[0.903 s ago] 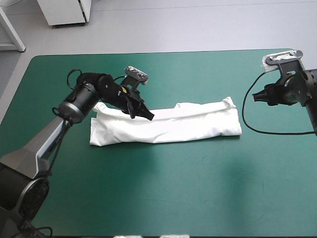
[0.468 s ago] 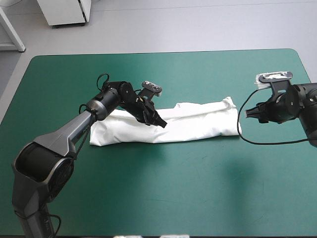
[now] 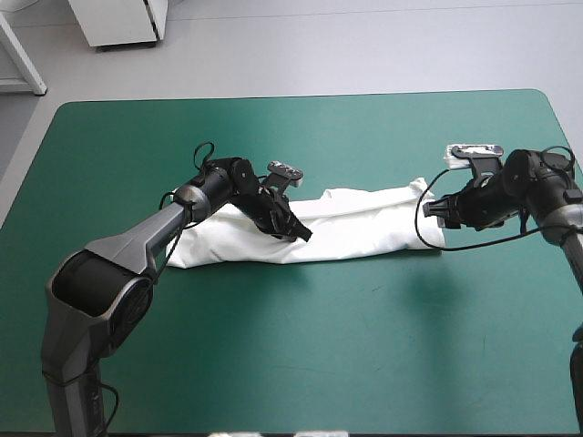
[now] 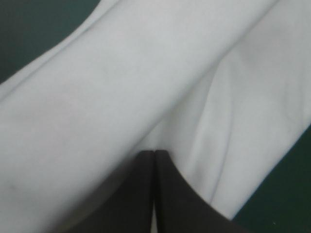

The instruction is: Fold the cloth

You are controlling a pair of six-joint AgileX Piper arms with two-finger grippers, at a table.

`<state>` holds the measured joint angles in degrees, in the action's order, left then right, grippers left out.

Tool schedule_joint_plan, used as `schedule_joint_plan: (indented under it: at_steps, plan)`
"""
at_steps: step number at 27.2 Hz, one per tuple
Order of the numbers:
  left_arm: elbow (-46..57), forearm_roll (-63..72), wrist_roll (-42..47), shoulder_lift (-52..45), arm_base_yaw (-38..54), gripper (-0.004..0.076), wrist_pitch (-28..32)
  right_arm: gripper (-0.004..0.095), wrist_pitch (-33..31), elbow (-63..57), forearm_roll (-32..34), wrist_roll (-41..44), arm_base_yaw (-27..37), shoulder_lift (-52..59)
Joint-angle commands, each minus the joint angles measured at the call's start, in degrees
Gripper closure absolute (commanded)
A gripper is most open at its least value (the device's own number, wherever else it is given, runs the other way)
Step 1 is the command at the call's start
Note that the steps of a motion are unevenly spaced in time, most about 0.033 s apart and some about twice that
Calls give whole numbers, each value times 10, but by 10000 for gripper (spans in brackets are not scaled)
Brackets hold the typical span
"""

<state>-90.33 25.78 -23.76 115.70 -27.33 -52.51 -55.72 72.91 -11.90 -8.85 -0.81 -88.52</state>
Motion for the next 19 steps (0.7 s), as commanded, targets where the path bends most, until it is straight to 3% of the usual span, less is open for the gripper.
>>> schedule_joint_plan:
  at_steps: [1, 4, 19]
  plan:
    - [-16, 21, -2, -27, -4, 733, 6, 412, 19, 16, -95, -51, 35, -11]
    - [-16, 21, -9, -27, -4, 733, 5, 412, 13, 28, -150, -90, 63, -39]
    - [-16, 17, -12, -27, -4, 733, 5, 406, -16, 81, -214, -138, 71, -176]
